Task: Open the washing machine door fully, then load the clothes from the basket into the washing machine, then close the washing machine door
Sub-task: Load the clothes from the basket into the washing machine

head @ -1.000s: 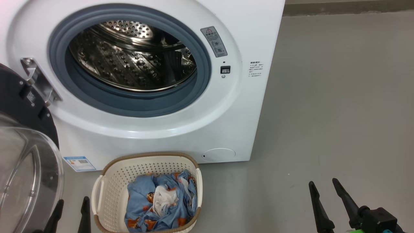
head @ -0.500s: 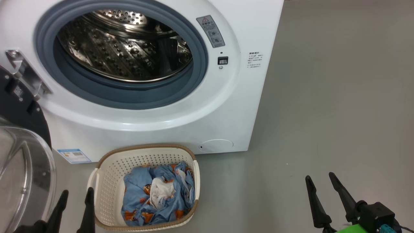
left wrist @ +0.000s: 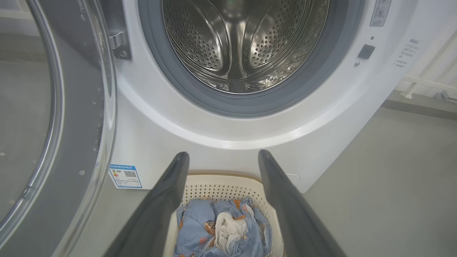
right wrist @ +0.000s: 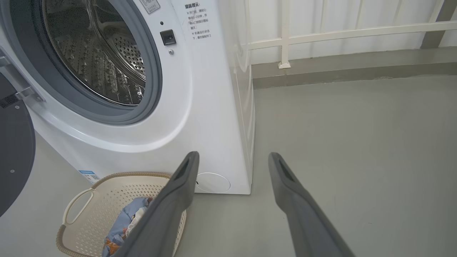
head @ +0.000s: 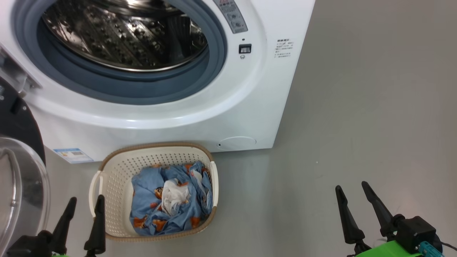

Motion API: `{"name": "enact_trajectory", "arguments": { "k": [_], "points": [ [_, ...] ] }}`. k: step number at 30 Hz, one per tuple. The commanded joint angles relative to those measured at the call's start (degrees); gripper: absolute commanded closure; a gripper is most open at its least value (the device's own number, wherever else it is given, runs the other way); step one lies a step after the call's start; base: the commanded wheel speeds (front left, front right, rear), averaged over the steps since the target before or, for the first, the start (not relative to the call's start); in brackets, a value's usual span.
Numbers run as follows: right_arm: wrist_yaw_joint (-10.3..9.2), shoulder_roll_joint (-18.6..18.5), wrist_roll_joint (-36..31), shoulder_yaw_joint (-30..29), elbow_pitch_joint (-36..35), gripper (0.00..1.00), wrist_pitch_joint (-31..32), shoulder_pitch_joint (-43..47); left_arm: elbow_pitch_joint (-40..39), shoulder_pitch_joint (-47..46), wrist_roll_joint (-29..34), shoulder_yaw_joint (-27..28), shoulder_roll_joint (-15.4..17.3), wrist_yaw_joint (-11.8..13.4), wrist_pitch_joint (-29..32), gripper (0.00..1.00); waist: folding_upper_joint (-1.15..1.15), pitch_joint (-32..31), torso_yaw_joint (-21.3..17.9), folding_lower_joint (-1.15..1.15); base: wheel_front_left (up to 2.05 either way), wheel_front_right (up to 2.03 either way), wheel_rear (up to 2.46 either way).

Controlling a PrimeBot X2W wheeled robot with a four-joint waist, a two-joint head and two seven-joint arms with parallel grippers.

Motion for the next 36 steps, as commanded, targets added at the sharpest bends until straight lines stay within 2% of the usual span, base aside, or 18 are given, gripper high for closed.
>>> {"name": "enact_trajectory", "arguments": {
  "k": [1, 14, 36],
  "points": [
    [0.17, -0.42, -0.19, 1.70, -1.58, 0.00, -0.69, -1.73, -0.85, -2.11, -0.71, 1.73, 1.40, -0.09, -0.38, 0.00, 0.00, 1.07, 0.11, 0.00, 0.00, 0.00, 0.00],
    [0.17, -0.42, -0.49, 3.03, -2.35, 0.00, -0.69, -3.36, 0.86, -6.43, -2.89, -1.03, 3.82, -0.09, -0.38, 0.00, 0.00, 6.66, -1.52, 0.00, 0.00, 0.00, 0.00],
    [0.17, -0.42, -0.01, 5.49, -6.53, 0.00, -0.69, -6.32, 5.85, -17.07, -8.89, -8.70, 11.87, -0.09, -0.38, 0.00, 0.00, 22.40, -6.09, 0.00, 0.00, 0.00, 0.00]
  ]
}}
